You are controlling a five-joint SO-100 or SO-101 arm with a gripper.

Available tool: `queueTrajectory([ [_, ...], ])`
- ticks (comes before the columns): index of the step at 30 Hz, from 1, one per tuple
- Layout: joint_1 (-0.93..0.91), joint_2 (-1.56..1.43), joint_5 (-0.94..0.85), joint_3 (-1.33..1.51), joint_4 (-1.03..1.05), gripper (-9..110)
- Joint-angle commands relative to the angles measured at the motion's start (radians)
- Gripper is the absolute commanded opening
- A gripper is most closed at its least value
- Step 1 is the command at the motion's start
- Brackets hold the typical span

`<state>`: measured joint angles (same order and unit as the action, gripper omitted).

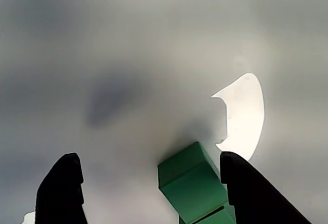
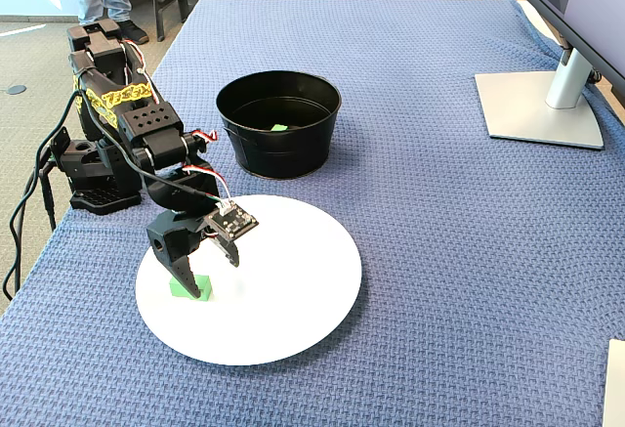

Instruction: Pick up the green cubes from the white plate and place them in the black recipient

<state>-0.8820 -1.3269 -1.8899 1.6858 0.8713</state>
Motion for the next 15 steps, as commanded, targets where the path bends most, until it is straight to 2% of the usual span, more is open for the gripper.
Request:
queueTrajectory([
  [1, 0.014, -0.086, -0.006, -0.066, 0.025, 27],
  [15, 0.02, -0.106, 0.011, -0.097, 0.112, 26],
])
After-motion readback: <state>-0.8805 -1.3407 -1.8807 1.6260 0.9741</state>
